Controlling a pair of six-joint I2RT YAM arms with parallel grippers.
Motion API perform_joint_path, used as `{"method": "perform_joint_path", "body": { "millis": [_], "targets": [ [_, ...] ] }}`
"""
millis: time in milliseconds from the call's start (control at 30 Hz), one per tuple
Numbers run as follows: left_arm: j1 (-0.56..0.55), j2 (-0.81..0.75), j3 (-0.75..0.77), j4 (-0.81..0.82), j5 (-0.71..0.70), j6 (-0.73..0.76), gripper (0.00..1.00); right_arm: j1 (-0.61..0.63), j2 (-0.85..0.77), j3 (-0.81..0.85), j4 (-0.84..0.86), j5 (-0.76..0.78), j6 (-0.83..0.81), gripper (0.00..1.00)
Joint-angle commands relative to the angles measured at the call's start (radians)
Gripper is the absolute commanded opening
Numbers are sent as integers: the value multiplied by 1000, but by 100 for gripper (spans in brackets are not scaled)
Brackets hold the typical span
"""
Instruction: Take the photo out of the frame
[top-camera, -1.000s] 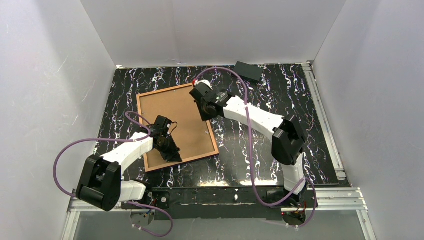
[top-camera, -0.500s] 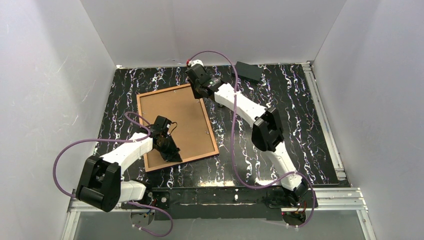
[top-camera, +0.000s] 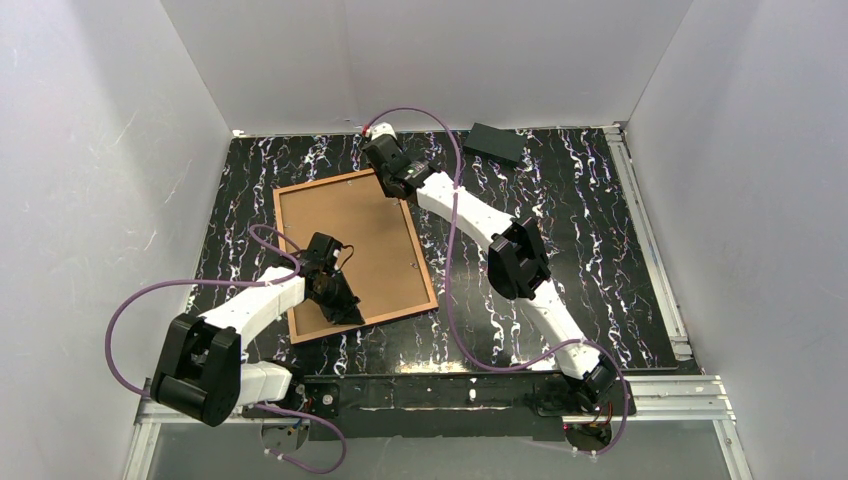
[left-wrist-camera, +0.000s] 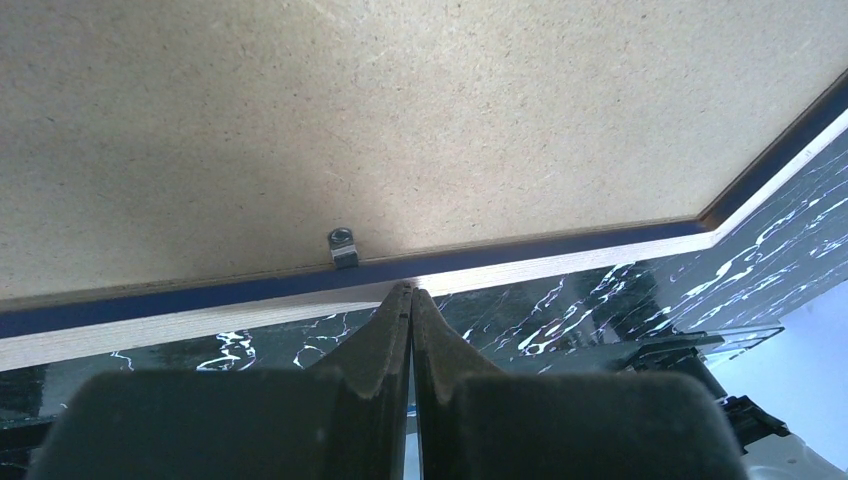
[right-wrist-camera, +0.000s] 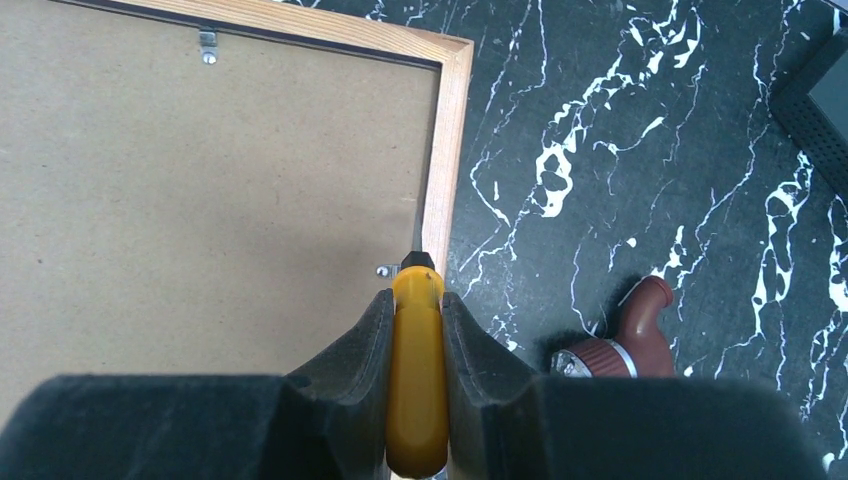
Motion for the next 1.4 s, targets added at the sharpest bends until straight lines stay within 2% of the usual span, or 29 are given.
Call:
{"method": "perform_joint_path", "body": {
  "millis": [0,100,300,433,567,700,967,1367],
  "targets": [
    [-5,11,-43,-168,-16,18,0,-3,-6,1,17,49,-18,1],
    [-5,17,-39,-167,-14,18,0,0,-7,-14,-21,64,-10,1],
    [-5,21,-30,-172,-14,17,0,8,-32,-64,-76,-3,18,1],
    [-4,15,-31,-171,-20,17,0,28,-105,-210,38,5,-26,1],
    [-5,20,-26,-175,-17,17,0,27,-78,-116,0,30,-44,1],
    [-6,10,-28,-180,-21,18,0,26,-104,-124,48,7,-49,1],
    [-5,18,-24,-179,-17,19,0,24,-54,-40,29,-15,-48,1],
    [-5,14,-28,-181,-22,17,0,15,-21,-60,-10,-20,-19,1]
  ]
}}
